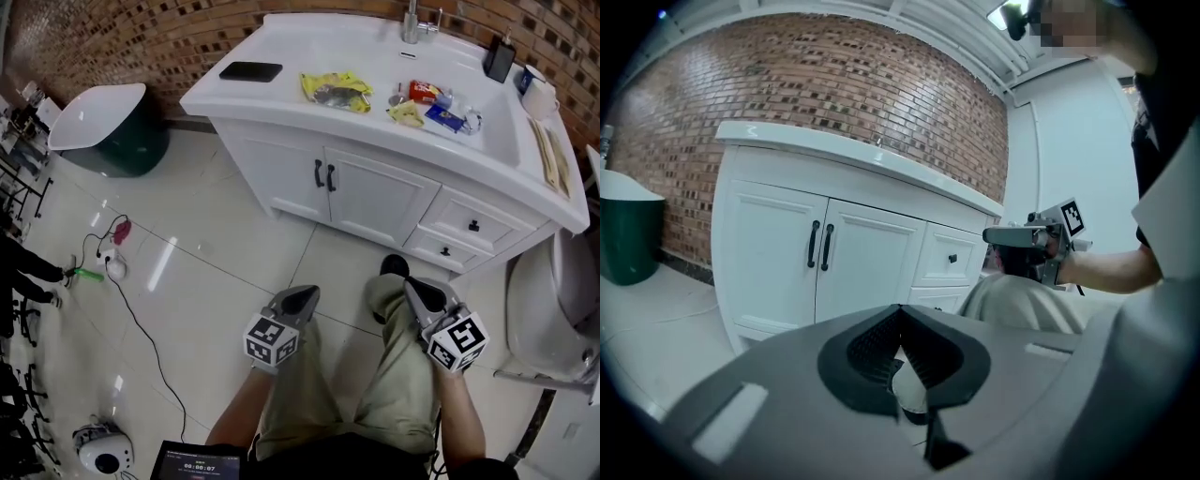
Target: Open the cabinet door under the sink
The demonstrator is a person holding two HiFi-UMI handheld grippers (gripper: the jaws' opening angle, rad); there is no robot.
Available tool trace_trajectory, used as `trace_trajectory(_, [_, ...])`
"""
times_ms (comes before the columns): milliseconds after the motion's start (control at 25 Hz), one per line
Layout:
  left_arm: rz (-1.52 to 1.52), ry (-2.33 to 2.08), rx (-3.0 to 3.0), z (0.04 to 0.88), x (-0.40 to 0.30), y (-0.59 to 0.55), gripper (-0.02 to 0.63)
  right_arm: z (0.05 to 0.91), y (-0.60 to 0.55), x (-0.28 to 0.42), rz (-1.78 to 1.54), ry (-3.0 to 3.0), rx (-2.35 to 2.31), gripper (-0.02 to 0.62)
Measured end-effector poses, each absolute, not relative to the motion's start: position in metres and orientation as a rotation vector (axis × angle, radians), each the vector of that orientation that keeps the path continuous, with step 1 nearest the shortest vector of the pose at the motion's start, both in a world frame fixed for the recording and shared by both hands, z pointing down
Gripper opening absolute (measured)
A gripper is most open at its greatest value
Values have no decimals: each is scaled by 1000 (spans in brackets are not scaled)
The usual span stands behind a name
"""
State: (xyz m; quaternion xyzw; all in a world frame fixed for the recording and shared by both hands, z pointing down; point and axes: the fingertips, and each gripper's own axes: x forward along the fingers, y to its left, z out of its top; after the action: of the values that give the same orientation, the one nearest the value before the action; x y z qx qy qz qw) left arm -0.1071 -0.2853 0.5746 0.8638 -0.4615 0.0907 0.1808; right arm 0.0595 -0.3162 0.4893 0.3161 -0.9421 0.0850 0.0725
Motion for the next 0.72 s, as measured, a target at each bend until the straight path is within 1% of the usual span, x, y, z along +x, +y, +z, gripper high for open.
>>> trace_trajectory(240, [192,-1271,2388,577,-109,-289,17,495,-313,58,268,-2824,942,-9])
trace_trajectory(440, [18,-1244,2375,566,-118,-319,17,493,-315,64,256,-2817,965,-9])
trace_trajectory(600, [60,-1339,2391,566,-129,-360,17,496,-315,73,253,-2806,986,-9])
trace_trajectory(640, [65,-1349,2398,565,-129,-371,27,496,-315,75,253,-2803,993,-9])
trace_trajectory(680, [72,-1356,2404,564,-129,-381,65,496,-314,78,255,-2800,1001,-9])
trace_trajectory(720, [81,-1365,2410,563,-130,-392,86,496,-314,81,259,-2799,1010,-9])
